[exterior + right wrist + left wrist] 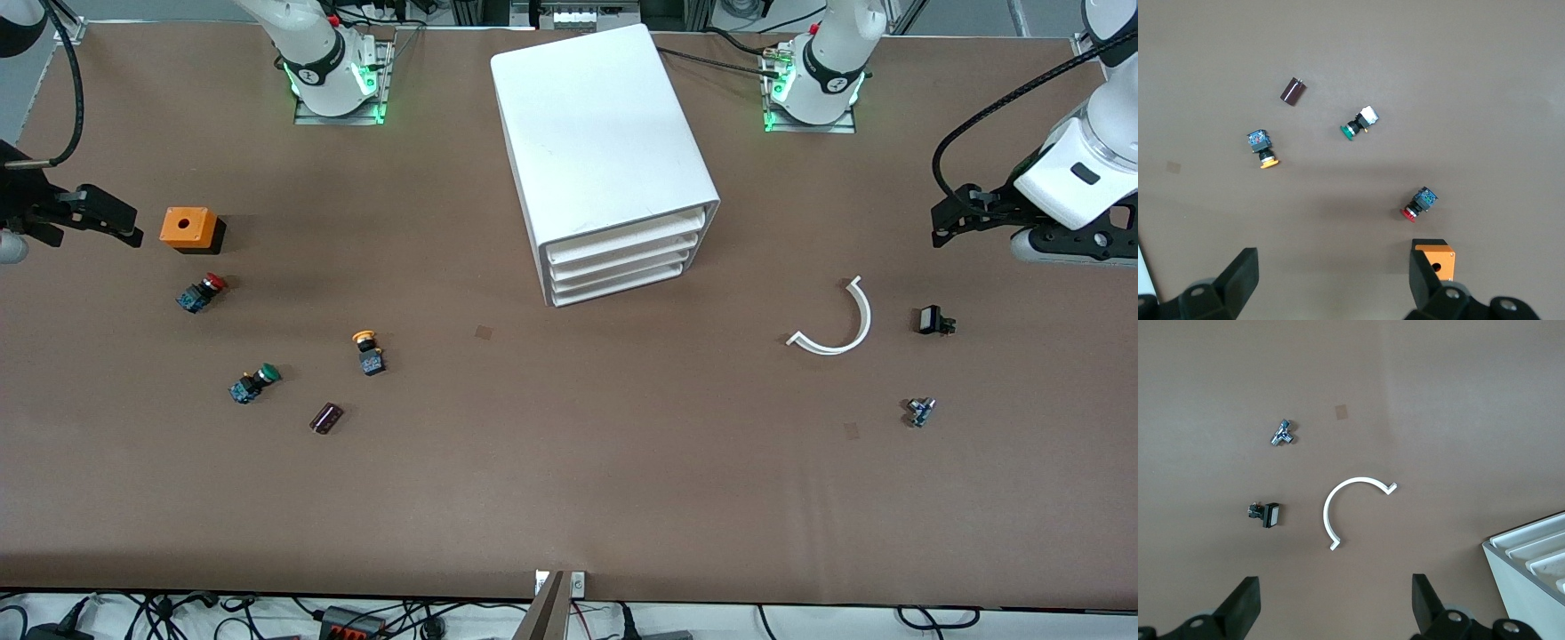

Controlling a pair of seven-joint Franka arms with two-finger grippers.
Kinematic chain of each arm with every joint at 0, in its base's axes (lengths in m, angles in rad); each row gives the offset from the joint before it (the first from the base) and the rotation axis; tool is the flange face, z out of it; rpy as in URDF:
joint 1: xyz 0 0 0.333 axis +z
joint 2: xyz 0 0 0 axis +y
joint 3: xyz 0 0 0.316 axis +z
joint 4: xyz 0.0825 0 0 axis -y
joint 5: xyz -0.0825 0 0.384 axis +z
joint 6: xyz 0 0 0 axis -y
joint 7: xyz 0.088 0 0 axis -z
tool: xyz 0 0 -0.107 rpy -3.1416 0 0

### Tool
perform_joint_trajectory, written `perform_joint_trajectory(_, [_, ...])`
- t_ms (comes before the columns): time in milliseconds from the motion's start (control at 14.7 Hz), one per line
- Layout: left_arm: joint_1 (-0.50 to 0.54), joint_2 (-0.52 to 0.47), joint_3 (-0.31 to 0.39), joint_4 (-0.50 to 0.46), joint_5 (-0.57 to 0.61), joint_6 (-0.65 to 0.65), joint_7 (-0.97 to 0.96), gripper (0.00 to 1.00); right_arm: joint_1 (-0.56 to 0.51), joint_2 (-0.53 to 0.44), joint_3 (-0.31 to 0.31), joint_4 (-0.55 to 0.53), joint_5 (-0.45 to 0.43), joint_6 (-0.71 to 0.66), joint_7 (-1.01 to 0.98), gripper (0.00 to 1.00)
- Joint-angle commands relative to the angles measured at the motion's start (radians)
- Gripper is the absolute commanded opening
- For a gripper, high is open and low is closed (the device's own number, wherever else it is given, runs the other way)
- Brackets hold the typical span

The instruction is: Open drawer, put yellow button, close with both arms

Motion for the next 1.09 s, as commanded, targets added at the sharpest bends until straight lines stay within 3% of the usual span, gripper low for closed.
perform_joint_trajectory(0, [0.009,0.003,-0.009,0.006,-0.007,0.003,0.013,1.0,-0.008,-0.024,0.005,-0.016,-0.016,-0.007,-0.002,1.0])
perform_joint_trajectory(543, [0.009,0.003,-0.009,0.006,-0.007,-0.002,0.013,1.0,-0.002,0.004,0.009,-0.019,-0.008,-0.03,-0.005,1.0])
perform_joint_trajectory(814, [0.009,0.015,-0.009,0.008,-0.011,-0.011,0.016,1.0,0.001,0.062,0.014,-0.021,-0.003,-0.014,-0.005,1.0])
perform_joint_trajectory(1018, [-0.007,0.041,-0.011,0.011,-0.019,-0.12,0.022,1.0,0.033,0.121,0.016,-0.016,0.003,-0.007,-0.017,1.0])
